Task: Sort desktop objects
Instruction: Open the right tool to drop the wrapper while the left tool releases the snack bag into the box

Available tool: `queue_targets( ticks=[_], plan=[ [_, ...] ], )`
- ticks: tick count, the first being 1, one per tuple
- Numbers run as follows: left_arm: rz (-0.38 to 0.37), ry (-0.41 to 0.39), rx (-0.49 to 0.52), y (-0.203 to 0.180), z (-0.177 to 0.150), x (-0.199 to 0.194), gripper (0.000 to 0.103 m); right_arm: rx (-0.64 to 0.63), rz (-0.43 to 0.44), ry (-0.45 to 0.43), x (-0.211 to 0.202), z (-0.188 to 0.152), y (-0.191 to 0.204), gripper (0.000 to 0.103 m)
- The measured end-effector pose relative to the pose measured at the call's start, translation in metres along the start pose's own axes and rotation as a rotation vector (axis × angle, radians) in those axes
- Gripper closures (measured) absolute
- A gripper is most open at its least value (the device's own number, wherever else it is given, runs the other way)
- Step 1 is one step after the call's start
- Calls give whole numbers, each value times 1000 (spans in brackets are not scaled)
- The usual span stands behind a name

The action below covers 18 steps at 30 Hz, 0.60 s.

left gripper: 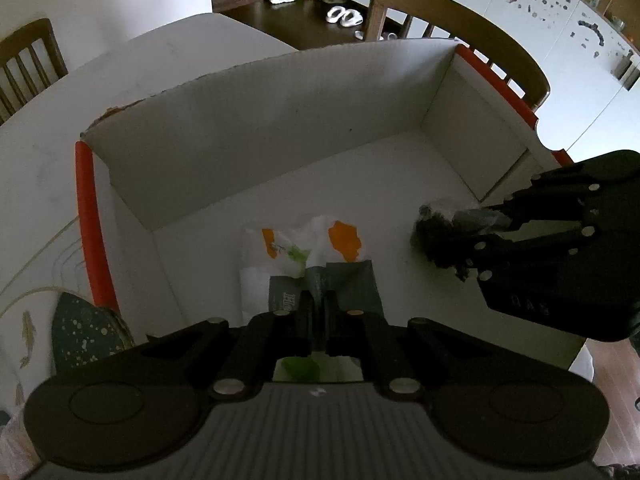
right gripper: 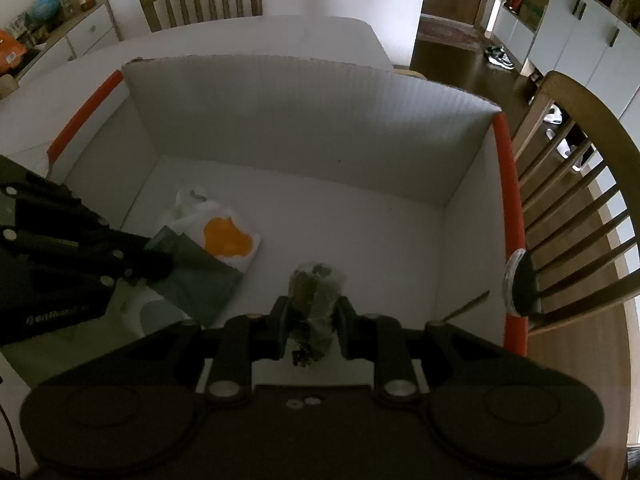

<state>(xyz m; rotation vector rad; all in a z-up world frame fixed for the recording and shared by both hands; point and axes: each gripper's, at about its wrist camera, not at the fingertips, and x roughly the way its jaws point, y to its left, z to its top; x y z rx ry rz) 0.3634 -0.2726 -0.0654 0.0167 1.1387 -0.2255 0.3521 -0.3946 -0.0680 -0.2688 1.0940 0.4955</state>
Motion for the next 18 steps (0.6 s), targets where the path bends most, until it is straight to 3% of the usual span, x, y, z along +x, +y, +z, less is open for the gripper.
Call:
queue_targets(
  ticks=[11,18],
  plan=[
    [9,-19,0,-1,0,-5,98,3,-5,-7,0,1,2,72],
    [26,-37,11,-1,-4,-13,96,19,18,-35,-14,-1,-1,63]
  ],
)
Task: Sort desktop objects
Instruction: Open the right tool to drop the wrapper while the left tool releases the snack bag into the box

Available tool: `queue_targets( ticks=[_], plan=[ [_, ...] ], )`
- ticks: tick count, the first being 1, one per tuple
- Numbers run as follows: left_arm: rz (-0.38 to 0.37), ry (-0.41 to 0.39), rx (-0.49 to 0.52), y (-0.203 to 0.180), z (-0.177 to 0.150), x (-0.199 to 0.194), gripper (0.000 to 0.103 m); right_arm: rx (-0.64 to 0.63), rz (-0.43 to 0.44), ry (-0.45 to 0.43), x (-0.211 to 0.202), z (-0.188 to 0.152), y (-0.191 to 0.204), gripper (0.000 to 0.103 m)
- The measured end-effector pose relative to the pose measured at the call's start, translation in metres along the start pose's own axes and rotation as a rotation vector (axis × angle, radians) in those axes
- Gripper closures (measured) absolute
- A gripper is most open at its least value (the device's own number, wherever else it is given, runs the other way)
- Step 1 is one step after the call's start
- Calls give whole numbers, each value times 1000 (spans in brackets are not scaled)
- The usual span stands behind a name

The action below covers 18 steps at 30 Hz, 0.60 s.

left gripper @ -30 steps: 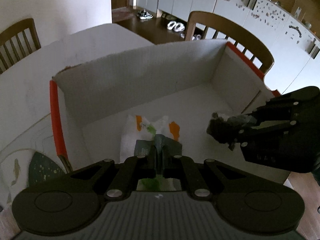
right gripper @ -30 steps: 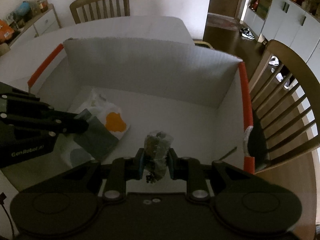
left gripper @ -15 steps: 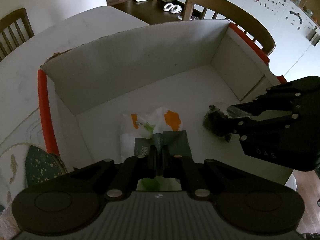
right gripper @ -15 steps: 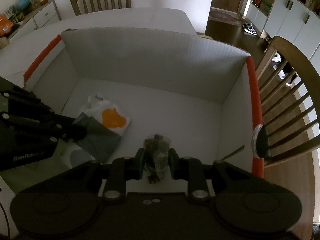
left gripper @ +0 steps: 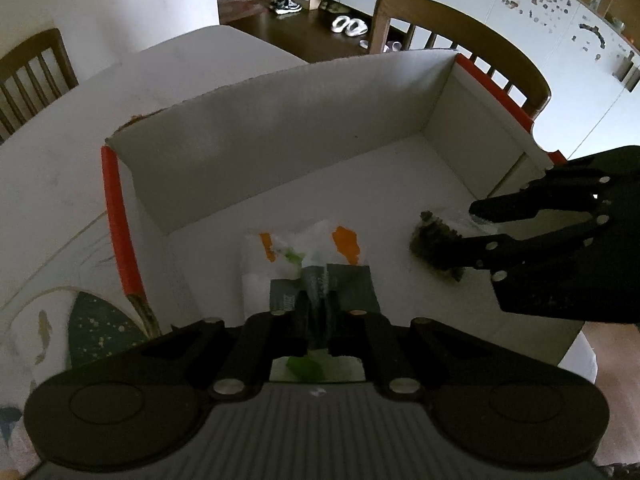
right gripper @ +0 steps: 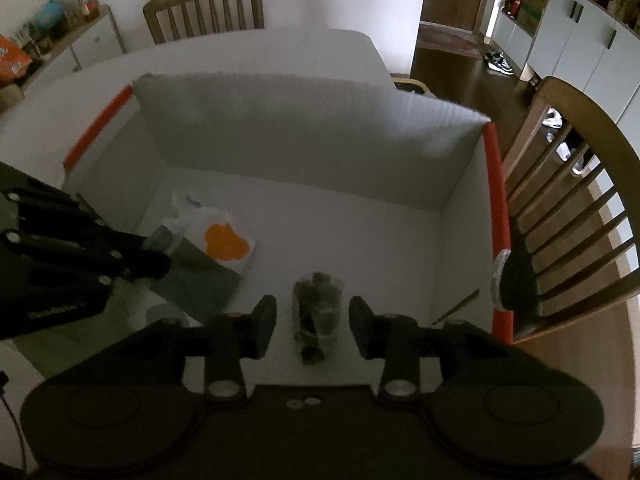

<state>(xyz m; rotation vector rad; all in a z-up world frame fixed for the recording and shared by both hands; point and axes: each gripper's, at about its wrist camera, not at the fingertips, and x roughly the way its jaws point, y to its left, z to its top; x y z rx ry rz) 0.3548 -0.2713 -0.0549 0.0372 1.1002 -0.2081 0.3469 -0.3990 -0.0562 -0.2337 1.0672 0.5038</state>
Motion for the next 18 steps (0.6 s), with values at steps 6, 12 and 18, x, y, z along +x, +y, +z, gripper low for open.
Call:
queue_targets(
  ticks=[6,12,18],
  plan=[
    [-1,-32,9,0,-5,-12,90,22,8,-29,-15,-2,-4,52],
    [-11,-64,16,-2,-10,-24,89,29,15,-82,-32,-3,-4,44],
    [-37,-97,5,-3,-15,-36,41,35,41,-121,-45,0,-3,39]
  ],
)
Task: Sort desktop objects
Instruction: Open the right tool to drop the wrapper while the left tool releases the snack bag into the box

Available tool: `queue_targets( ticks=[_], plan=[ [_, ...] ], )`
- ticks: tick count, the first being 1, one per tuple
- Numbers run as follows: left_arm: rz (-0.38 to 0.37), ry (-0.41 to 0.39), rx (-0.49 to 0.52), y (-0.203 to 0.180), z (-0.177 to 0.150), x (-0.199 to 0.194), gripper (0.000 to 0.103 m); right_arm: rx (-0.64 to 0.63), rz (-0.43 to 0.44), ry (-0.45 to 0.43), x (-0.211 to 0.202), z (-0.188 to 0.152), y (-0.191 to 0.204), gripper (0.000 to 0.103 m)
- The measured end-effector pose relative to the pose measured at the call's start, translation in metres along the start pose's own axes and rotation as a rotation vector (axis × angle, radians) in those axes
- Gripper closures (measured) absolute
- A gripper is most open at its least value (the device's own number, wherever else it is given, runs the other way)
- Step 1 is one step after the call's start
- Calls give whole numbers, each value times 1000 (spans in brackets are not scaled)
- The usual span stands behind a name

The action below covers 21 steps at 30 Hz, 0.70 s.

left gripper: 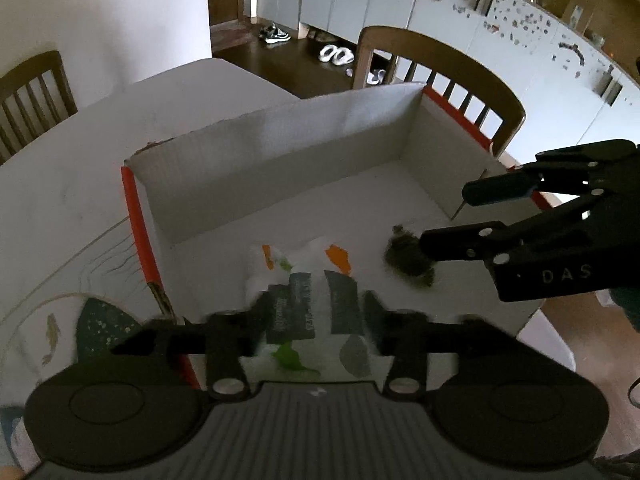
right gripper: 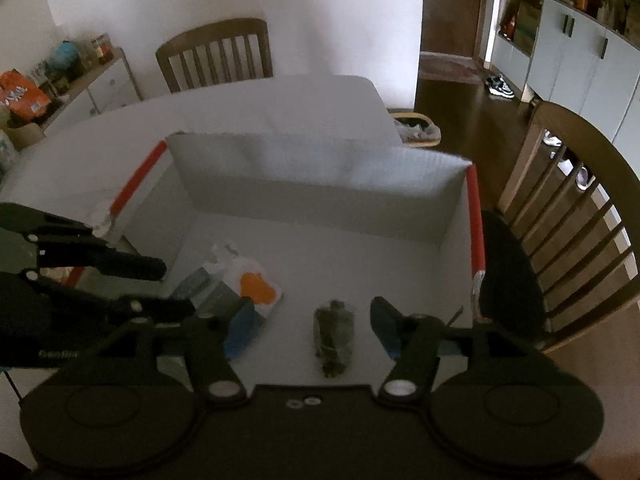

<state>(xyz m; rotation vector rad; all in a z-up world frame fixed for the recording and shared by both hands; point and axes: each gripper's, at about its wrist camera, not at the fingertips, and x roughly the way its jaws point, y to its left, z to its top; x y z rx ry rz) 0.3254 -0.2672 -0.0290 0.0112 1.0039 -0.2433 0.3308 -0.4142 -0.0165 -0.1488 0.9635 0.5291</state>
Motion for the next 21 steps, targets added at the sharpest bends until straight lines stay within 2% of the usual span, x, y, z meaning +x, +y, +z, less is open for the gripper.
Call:
queue_targets(
  ticks=[4,7,9,12,16,19,21],
  plan=[
    [-21,-31,-6,-2,-1,-10,38,11,11,-30,-10,3,-1,36],
    [-20,-58,-9,-3,-3,-18,30,21,20,-58,-18,1,-1,33],
    [-23,-71,-15,-3,-3,-22,29,28,18,-68,-22,3,-1,32],
    [-26,-98,-20,-3,-5,-29,18,40,20,-83,-26,1,-1,28],
    [-32,-124,-34,0,-9,-40,13,58,41,-115,-34,0,-1,21],
    [-36,-154,-43,0,-13,-49,2,72,64,-137,-40,0,1,18],
    [-35,-171,-53,1,-17,-55,1,76,72,-154,-46,-2,5,17]
  ],
)
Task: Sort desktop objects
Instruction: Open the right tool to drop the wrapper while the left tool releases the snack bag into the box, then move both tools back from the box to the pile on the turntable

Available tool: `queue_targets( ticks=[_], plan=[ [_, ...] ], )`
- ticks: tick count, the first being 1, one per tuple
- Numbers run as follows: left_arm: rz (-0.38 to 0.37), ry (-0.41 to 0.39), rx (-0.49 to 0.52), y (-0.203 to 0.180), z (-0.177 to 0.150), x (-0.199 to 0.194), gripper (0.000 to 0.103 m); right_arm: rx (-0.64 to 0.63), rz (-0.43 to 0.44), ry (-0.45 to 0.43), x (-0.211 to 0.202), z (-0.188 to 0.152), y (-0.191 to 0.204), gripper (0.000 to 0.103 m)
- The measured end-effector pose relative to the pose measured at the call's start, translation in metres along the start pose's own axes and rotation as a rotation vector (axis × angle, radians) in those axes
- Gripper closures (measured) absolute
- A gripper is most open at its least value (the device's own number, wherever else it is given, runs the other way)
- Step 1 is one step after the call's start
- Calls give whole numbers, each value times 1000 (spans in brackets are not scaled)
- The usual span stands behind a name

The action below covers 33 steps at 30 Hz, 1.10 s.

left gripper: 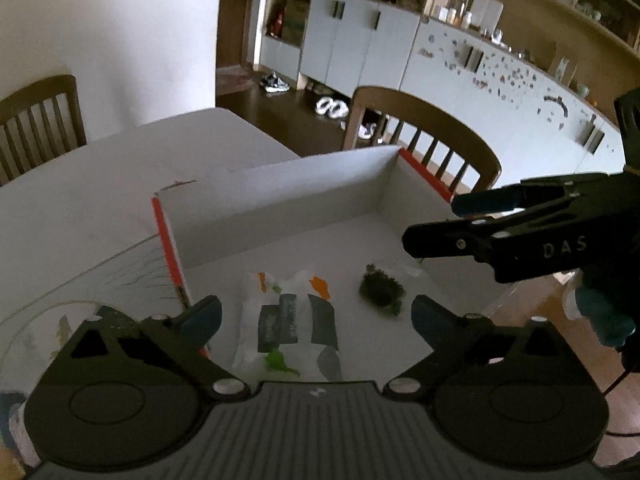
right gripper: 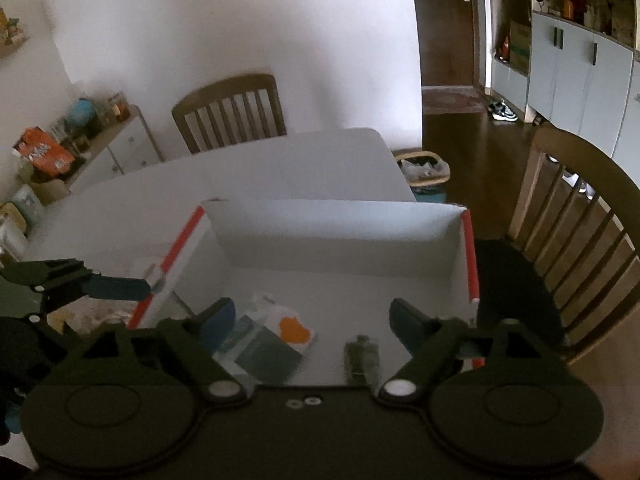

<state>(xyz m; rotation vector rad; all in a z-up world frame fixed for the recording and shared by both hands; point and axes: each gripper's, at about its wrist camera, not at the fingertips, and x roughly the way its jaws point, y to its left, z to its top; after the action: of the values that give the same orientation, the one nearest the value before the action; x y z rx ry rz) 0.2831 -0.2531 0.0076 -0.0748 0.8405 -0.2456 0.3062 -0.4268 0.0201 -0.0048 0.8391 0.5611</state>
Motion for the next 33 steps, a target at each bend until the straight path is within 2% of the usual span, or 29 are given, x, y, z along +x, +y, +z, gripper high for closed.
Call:
queue_targets(
  ticks=[5,13,27,33],
  plan=[
    [5,-44,-20,8,-8,-19,0,18,5,-31,-14,-3,14,16],
    [55,-118,-29,24,-24,-53,0,26,-29,-79,-33,-10,47,15],
    [108,-159,-69,82,-62,-122,0,37,-88,-131,-39,-32,120,12],
    [138,-182,-96,113,-81,-150,0,49,-67,-129,-37,-39,153,12]
  ],
)
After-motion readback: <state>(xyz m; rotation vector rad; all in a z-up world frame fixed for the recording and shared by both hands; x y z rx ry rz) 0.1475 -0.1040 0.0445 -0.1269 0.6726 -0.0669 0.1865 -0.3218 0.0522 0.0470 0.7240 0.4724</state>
